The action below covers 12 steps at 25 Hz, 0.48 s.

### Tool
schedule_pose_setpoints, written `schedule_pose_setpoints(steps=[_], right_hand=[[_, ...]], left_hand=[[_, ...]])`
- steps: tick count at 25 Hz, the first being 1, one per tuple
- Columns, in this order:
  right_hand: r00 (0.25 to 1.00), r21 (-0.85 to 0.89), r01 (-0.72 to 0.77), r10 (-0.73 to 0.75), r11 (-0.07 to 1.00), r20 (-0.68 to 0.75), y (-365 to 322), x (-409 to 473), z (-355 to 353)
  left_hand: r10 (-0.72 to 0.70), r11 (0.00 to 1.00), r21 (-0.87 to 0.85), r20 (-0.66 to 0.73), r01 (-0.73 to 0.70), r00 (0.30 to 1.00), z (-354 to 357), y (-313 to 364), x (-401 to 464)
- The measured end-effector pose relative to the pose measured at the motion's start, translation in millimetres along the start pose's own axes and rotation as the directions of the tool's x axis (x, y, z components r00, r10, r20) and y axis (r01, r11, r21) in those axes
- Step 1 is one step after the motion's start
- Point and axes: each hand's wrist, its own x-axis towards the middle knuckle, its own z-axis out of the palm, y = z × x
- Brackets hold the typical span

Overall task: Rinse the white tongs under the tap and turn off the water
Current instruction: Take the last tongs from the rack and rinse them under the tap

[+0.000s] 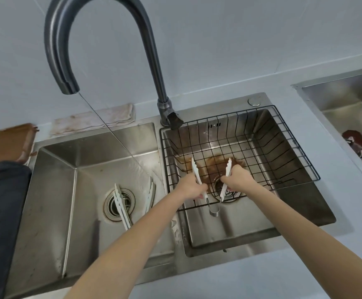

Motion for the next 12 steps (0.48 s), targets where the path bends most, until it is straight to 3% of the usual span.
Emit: schedule_pose_setpoints(steps=[7, 12], right_hand=[[0.975, 0.121, 0.187, -0.169, 0.975, -0.146, -33.6, -46.6, -12.8], [0.883, 0.123, 0.440, -0.404, 0.889, -0.238, -79.3, -98.0, -6.5]], left_hand=[[0.083, 0.952, -0.288, -0.088, -0.105, 0.993, -16.9, -6.4, -28.5], [0.080, 0.824, -0.541, -0.182, -0.168, 0.980, -50.7, -23.1, -62.6]])
